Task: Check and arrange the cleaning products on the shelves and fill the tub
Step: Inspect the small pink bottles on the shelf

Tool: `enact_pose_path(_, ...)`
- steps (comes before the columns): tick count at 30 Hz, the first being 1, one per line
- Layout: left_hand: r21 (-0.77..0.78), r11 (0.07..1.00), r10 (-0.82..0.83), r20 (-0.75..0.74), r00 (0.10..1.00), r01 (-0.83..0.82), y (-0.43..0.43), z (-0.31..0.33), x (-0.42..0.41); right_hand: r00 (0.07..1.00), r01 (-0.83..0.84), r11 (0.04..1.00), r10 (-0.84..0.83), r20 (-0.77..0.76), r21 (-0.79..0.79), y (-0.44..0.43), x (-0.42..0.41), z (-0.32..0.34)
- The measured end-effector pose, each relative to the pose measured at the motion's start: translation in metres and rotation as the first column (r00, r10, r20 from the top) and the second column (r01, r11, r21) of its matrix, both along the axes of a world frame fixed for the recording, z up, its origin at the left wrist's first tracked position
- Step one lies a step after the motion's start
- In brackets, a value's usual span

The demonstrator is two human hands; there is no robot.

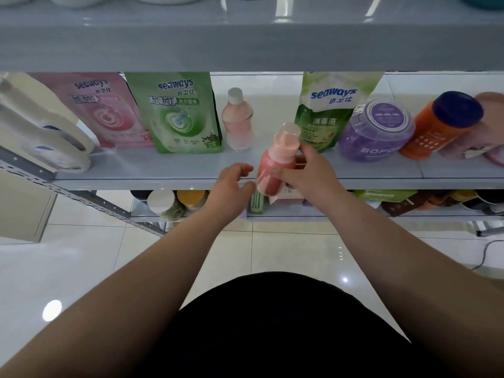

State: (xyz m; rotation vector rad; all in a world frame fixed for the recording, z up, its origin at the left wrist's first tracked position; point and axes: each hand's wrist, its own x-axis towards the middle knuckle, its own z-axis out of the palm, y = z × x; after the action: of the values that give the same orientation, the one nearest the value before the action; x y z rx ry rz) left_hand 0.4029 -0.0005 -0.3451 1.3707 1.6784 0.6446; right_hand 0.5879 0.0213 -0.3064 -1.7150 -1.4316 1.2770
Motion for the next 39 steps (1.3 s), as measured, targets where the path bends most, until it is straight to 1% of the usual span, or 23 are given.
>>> enact_pose_path(2,0.035,0.989,-0.13,-0.26,0.957,0.144,0.01,-0.012,-0.01,1.0,0.011,0.999,-0.012,0.024,0.047,0.009,-0.003,-0.004)
enact_pose_path(4,0.014,0.962,-0.24,-0.441,0.865,0.274,0.017,-0.024,-0.016,0.999,0.02,0.997,-0.022,0.027,0.07,0.017,-0.007,-0.009)
enact_pose_path(6,-0.046,0.93,-0.324,-0.568,0.756,0.364,0.022,-0.037,-0.021,0.998,0.021,0.995,-0.027,0.063,0.097,0.025,-0.01,-0.015)
enact_pose_path(8,-0.099,0.907,-0.373,-0.637,0.674,0.409,0.026,-0.045,-0.025,0.996,0.019,0.992,-0.03,0.084,0.126,0.032,-0.014,-0.02)
enact_pose_path(11,-0.125,0.89,-0.4,-0.676,0.619,0.439,0.029,-0.053,-0.028,0.994,0.024,0.989,-0.04,0.106,0.145,0.043,-0.019,-0.027)
enact_pose_path(15,-0.112,0.877,-0.396,-0.72,0.57,0.468,0.028,-0.06,-0.028,0.986,0.033,0.988,-0.056,0.154,0.152,0.061,-0.025,-0.034)
enact_pose_path(19,-0.078,0.878,-0.36,-0.759,0.543,0.473,0.028,-0.065,-0.027,0.966,0.179,0.967,-0.208,0.153,0.183,0.072,-0.037,-0.042)
enact_pose_path(21,-0.064,0.877,-0.35,-0.764,0.542,0.477,0.028,-0.066,-0.027,0.952,0.192,0.951,-0.24,0.188,0.244,0.068,-0.04,-0.051)
enact_pose_path(23,-0.06,0.874,-0.35,-0.765,0.54,0.482,0.03,-0.066,-0.028,0.95,0.114,0.945,-0.194,0.243,0.306,0.06,-0.041,-0.062)
enact_pose_path(26,-0.072,0.871,-0.36,-0.766,0.533,0.486,0.033,-0.065,-0.03,0.952,0.031,0.955,-0.118,0.281,0.296,0.055,-0.038,-0.074)
enact_pose_path(29,-0.087,0.867,-0.377,-0.759,0.531,0.491,0.033,-0.064,-0.032,0.948,-0.024,0.973,-0.051,0.314,0.23,0.057,-0.038,-0.075)
enact_pose_path(33,-0.165,0.845,-0.449,-0.736,0.506,0.509,0.032,-0.047,-0.036,0.923,-0.106,0.989,0.06,0.38,0.101,0.05,-0.038,-0.063)
enact_pose_path(36,-0.164,0.829,-0.462,-0.74,0.49,0.534,0.035,-0.025,-0.038,0.853,-0.219,0.975,0.169,0.494,0.044,0.042,-0.033,-0.05)
enact_pose_path(39,-0.134,0.81,-0.468,-0.735,0.491,0.571,0.04,-0.006,-0.034,0.755,-0.316,0.948,0.221,0.617,0.047,0.03,-0.025,-0.038)
